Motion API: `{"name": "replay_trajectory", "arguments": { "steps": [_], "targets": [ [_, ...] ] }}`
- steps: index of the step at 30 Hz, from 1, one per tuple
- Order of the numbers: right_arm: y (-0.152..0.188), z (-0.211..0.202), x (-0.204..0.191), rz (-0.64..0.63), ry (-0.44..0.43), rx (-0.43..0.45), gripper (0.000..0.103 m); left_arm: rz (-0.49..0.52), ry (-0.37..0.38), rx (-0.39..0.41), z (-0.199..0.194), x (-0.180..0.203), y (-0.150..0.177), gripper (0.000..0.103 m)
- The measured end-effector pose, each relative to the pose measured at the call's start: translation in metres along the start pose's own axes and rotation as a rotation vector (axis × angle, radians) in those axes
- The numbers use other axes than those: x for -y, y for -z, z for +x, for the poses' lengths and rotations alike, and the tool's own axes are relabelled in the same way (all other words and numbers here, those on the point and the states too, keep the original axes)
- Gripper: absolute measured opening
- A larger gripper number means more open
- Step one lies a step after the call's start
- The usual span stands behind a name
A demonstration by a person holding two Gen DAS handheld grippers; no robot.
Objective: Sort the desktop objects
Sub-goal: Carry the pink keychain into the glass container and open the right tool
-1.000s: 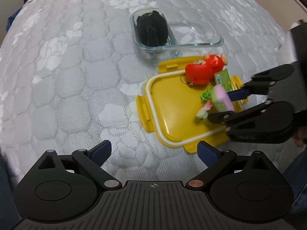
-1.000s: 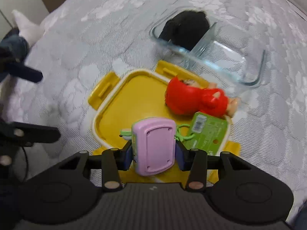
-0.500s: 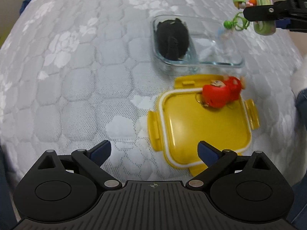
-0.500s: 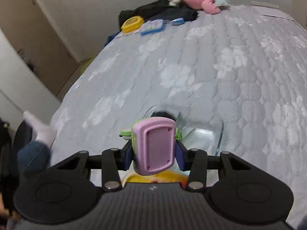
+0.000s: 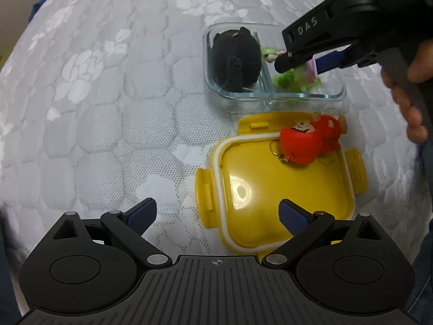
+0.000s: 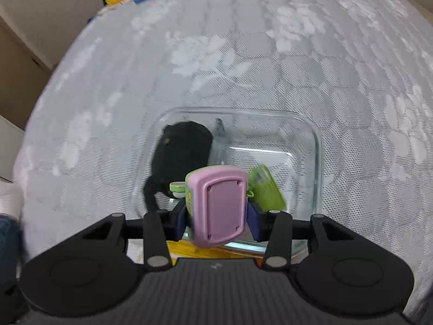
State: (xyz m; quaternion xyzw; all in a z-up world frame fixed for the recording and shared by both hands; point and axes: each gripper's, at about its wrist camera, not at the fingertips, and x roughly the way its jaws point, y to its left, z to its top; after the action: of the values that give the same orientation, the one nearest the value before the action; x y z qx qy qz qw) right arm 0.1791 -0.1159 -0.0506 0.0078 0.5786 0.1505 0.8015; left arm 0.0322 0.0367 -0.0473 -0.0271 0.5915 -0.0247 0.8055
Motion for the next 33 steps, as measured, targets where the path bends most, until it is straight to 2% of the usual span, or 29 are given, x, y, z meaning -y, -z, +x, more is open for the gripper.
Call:
{"name": "replay_trajectory", "arguments": {
  "steps": [9, 16, 18, 24, 33],
  "targets": [
    [-0.001, 0.008, -0.002, -0.003, 0.033, -0.019, 0.047, 0.014, 0.014, 0.004, -0.004, 0.002, 0.001, 0.1],
    [-0.002, 0.008, 0.003, 0.033, 0.022, -0.023, 0.048, 0.012, 0.014, -0.005, -0.001, 0.0, 0.001, 0.1],
    [-0.002, 0.007, 0.001, 0.026, 0.018, -0.016, 0.055, 0.007, 0.015, -0.013, 0.001, -0.001, 0.001, 0.1],
    [-0.002, -0.007, 0.004, 0.017, 0.014, 0.023, 0.056, -0.001, 0.003, -0.014, 0.004, -0.003, 0.0, 0.1],
    [0.016, -0.037, 0.02, 0.038, -0.049, 0.033, 0.059, 0.015, -0.01, -0.008, 0.006, 0.004, -0.002, 0.1]
  ]
}}
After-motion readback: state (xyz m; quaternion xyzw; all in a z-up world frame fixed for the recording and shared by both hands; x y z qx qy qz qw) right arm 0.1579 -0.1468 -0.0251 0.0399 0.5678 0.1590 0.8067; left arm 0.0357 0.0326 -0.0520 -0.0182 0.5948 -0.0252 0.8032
